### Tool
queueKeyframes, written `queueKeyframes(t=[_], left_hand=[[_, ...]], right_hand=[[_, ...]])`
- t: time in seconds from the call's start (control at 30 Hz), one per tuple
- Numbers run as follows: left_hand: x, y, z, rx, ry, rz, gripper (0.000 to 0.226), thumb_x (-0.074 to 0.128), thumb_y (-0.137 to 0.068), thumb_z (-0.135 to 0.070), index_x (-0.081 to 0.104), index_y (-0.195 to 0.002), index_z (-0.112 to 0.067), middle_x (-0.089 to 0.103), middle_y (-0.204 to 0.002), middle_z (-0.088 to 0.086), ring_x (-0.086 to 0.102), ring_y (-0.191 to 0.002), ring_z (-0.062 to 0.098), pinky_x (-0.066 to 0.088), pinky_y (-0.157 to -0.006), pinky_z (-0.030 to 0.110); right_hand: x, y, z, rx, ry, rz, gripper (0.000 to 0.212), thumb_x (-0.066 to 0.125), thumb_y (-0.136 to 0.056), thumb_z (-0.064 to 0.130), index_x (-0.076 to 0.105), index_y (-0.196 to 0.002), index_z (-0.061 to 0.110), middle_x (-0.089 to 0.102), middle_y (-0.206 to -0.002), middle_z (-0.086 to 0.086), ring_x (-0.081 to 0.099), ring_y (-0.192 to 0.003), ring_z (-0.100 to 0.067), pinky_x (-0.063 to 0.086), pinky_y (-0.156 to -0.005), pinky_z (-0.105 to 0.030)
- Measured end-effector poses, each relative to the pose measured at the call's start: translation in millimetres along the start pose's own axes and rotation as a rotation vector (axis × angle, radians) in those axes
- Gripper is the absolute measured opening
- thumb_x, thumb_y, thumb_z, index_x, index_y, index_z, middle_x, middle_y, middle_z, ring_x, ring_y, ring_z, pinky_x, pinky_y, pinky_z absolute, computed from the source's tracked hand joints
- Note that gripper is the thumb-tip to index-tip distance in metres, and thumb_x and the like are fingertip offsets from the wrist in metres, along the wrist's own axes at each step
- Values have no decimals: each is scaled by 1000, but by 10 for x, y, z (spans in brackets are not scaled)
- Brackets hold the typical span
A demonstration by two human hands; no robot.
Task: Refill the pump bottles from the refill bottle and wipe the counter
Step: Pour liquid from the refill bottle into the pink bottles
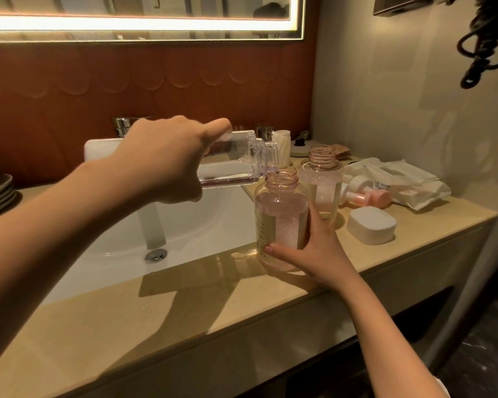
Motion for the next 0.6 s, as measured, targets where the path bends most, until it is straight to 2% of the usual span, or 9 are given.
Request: queueKeyframes(t=[0.23,0.37,0.5,0.6], left_hand=[[-3,-3,-1,5,1,-1,77,76,-70,-26,29,-131,-27,62,-99,2,55,-79,21,38,-47,23],[-24,-2,-3,6,-16,-9,78,75,-71,-25,28,-133,-27,60,-94,2,53,-74,21,33,-46,23],[-26,0,-2,0,-13,-2,79,75,-71,-25,27,-133,-27,58,-90,1,52,-73,22,37,-47,24],[-27,3,-12,0,-10,-1,78,75,-71,-26,27,-132,-28,56,-89,0,52,-74,21,34,-47,23]], right_hand=[[6,-1,-7,1,-1,9,102,80,-63,43,17,-142,35,36,-144,9,33,-123,-5,30,-96,-22],[5,-4,-8,-4,-15,4,100,81,-62,43,18,-140,39,38,-141,11,35,-124,-6,31,-96,-22],[5,0,2,0,-14,11,100,81,-64,41,17,-141,38,37,-141,11,32,-118,-2,31,-94,-21],[7,3,4,-3,-16,11,98,81,-64,41,17,-139,40,37,-140,12,32,-118,-1,31,-93,-20]])
Point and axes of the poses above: each hand's wrist, its own y-axis away from the middle knuckle, its own x-axis out of the palm, z = x × y, the point moved 6 cm from there along -y, towards the middle knuckle
